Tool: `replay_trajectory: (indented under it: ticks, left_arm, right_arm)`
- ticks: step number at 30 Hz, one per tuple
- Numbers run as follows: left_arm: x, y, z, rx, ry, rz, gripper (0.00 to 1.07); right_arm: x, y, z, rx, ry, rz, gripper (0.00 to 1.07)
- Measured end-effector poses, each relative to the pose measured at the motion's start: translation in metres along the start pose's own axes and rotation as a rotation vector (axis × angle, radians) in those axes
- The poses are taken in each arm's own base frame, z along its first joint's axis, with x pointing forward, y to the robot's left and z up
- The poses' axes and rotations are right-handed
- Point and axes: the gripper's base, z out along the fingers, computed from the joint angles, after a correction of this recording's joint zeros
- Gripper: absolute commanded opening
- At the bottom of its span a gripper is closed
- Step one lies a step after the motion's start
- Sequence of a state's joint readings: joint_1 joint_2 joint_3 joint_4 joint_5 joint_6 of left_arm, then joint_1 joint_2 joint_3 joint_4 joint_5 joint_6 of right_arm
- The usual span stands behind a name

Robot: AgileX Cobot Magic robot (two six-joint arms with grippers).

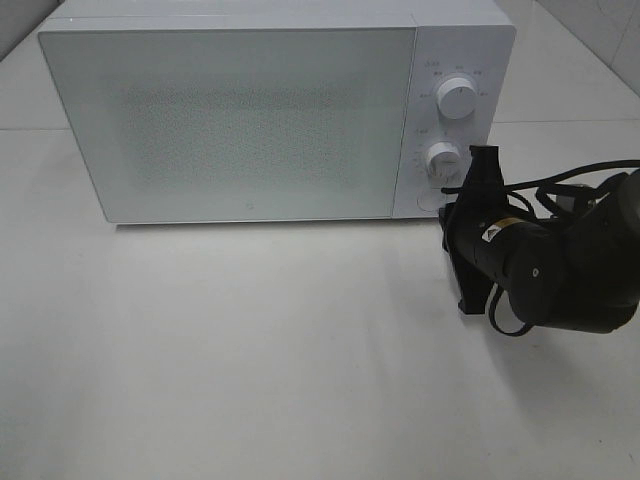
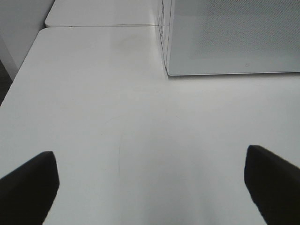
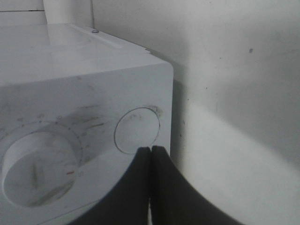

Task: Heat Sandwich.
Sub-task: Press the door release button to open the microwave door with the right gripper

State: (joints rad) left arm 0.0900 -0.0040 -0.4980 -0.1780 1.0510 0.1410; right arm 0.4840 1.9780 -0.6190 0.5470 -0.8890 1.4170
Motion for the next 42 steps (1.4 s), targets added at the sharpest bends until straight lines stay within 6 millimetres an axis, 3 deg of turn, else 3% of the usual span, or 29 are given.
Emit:
replay_trajectory:
  ticks: [20,42]
  left_arm:
    - [0.000,0.000,0.000,0.000,0.000,0.000,1.01]
    - [0.000,0.000,0.000,0.000,0.000,0.000,1.01]
  right_arm:
    - [0.000,0.005,0.036,-0.024,-0.016,0.002,0.01]
    - [0.004,0.015,0.050,-0.027,-0.014,0.035,0.00]
